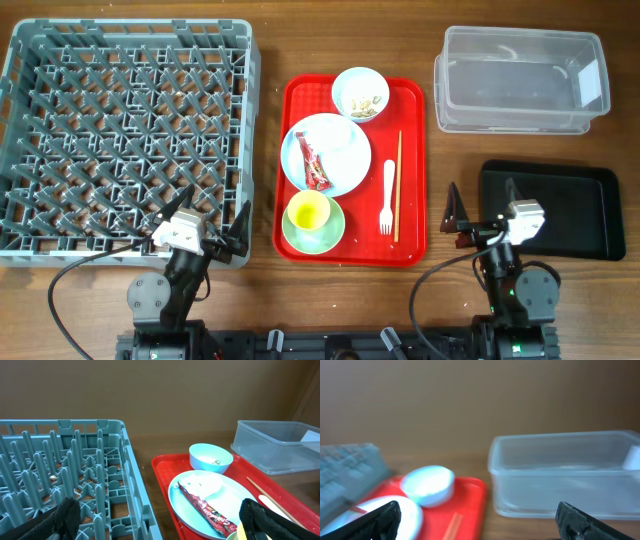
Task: Sort waste into correct bins and load items into the dishwasher rack
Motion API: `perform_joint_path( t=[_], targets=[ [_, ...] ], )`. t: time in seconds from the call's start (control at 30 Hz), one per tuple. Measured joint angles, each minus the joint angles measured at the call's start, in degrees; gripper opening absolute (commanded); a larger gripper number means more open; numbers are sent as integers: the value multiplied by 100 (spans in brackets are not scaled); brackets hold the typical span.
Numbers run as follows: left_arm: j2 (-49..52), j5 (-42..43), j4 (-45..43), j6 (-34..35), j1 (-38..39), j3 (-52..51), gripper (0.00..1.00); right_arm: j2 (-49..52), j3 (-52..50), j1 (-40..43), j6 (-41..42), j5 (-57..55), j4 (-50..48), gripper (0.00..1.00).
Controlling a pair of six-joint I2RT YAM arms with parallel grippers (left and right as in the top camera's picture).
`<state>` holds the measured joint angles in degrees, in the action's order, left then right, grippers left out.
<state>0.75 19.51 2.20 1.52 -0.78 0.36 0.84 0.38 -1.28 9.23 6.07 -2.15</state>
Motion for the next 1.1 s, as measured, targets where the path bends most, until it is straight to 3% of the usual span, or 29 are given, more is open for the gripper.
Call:
perform_joint_path(
  t=[0.17,0.23,0.33,0.4,0.5,0.63,0.73,0.77,0.9,0.97,1.1],
  targets=[
    [0,-2,0,-2,0,0,100,0,0,-2,2852,496,-186,100],
    [0,-4,2,-2,0,0,100,17,-4,0,3995,708,-741,100],
    [4,-20,2,-20,0,2,100,46,37,0,4673,992,-2653,100],
    [4,-20,2,-24,0,2,100,144,208,0,4861,1043,-2922,100],
    [4,-20,2,-39,0,2,100,785,942,0,4699,1185,-2448,100],
    [9,-20,2,-39,0,2,100,2824,3228,0,3567,1971,-778,100],
    [4,-37,4,-42,0,2,100,4542,5090,-2,2643,2817,1102,100],
    [11,-42,2,-42,0,2,100,5276,5954,-24,2269,3110,2142,100],
    [9,-42,4,-42,0,2,100,7075,8070,-505,1276,3211,4435,100],
    [9,-39,4,-42,0,2,100,7722,8813,-938,1023,2855,5075,100],
    [9,-42,4,-42,0,2,100,8483,9180,-1700,1161,2380,5278,100]
  ],
)
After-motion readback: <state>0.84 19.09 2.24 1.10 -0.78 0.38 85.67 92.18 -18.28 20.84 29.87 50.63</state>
